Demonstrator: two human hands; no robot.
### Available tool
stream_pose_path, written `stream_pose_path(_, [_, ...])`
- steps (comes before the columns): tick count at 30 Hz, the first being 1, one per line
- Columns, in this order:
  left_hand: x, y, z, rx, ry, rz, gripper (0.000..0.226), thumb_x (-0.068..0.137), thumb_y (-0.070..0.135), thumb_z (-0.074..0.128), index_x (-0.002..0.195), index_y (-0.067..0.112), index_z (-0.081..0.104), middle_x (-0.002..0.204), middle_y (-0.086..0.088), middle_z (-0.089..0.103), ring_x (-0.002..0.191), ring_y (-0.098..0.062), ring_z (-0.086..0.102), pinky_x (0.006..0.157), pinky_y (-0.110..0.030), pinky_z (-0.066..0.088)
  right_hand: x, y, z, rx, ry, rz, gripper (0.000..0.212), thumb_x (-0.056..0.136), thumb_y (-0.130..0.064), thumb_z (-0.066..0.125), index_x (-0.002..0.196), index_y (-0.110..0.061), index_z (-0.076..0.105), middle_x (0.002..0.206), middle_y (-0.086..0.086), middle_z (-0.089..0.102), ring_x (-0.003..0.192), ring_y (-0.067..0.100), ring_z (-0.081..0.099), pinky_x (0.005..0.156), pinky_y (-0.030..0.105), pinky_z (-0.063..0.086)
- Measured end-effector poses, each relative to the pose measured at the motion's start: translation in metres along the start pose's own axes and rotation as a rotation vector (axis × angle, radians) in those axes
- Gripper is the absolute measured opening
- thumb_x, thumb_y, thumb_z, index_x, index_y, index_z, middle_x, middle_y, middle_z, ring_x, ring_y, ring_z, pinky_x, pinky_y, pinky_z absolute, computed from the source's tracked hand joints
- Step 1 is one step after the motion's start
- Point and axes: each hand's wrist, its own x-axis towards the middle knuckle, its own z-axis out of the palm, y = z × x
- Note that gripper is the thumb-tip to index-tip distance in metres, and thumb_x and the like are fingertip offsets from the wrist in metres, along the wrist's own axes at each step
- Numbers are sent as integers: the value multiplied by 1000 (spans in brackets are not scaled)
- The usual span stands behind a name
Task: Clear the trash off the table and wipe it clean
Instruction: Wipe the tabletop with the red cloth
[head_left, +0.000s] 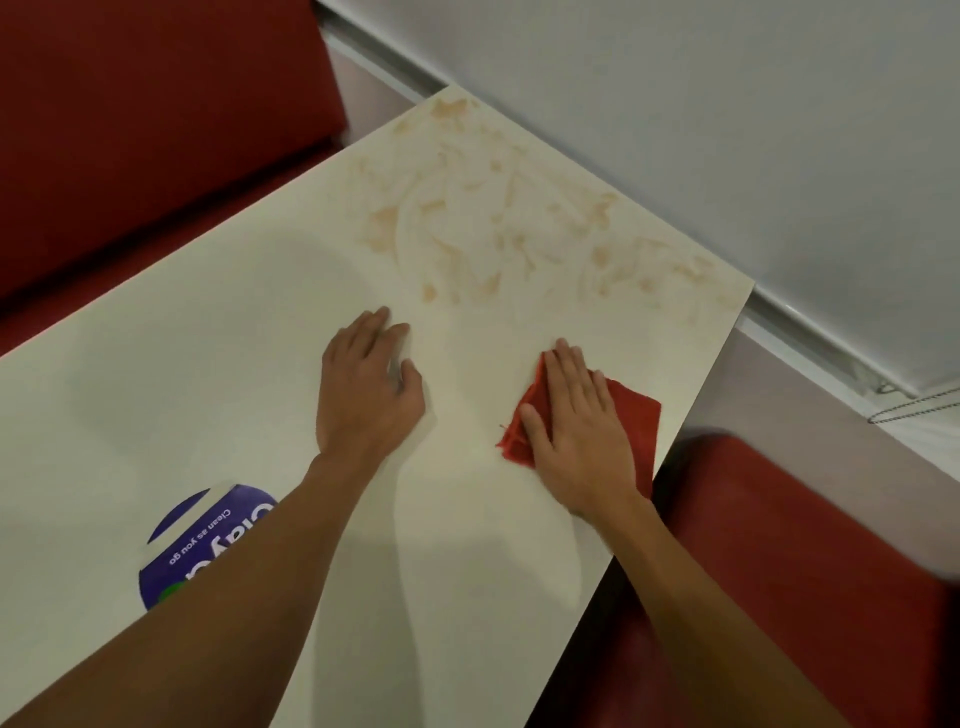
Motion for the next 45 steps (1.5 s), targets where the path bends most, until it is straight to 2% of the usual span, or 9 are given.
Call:
stream_pose_path(5, [0,-1,1,-17,-5,-16,47,91,22,57,137,14,64,155,-6,53,148,-24,43,124,-46,29,73,-22,6,33,61,379,77,106,-54,13,166,-5,5,175,11,-3,162,22,-6,131,47,2])
stream_pose_path(11, [0,-2,2,0,5,-4,47,91,25,55,136,14,65,154,-6,54,146,-24,45,121,-47,33,23,-18,2,-11,-18,-72,73,111,-57,14,167,-14,1,176,1,-7,160,12,-13,132,39,-1])
stream_pose_path(17, [0,-1,2,-2,-10,-26,49,91,27,53,137,16,64,156,-3,52,148,-21,41,124,-42,27,84,-1,2,21,50,324,77,107,-57,12,167,-8,2,175,7,-5,161,19,-9,131,46,2])
stream_pose_path(24, [-1,-1,2,11,-13,-22,49,92,29,52,138,17,64,156,-2,52,148,-21,42,124,-43,29,27,-7,-3,-11,-47,-170,71,111,-55,18,168,-17,-2,175,-3,-10,160,9,-14,132,41,1])
stream_pose_path(30, [0,-1,1,-9,-7,-40,48,91,27,53,137,18,64,156,-1,52,148,-20,41,124,-43,29,95,-4,1,20,33,225,77,107,-57,12,167,-10,3,176,5,-4,161,17,-8,131,45,1])
stream_pose_path(32, [0,-3,2,-4,-3,-32,48,91,27,53,136,17,65,155,-2,53,147,-21,42,122,-44,31,107,-24,1,39,18,178,78,106,-57,12,167,-10,4,176,6,-4,161,17,-8,131,44,-1])
stream_pose_path(36, [0,-3,1,-9,-7,-20,47,92,26,54,136,17,64,155,-1,53,147,-20,43,121,-45,32,49,-14,-4,6,-40,-194,71,111,-55,19,168,-17,1,176,-2,-6,160,10,-12,132,41,1])
stream_pose_path(42, [0,-1,0,-3,0,-35,47,91,23,54,135,16,65,155,-2,53,147,-21,43,121,-46,32,101,2,-3,12,14,196,76,107,-57,10,167,-12,1,176,3,-6,161,16,-11,131,45,-1])
stream_pose_path(45, [-1,-1,0,27,-3,-36,48,91,23,54,137,15,64,155,-3,53,146,-21,44,121,-45,32,116,-36,0,28,6,63,74,107,-54,14,167,-11,5,176,5,-3,161,17,-9,131,44,-1])
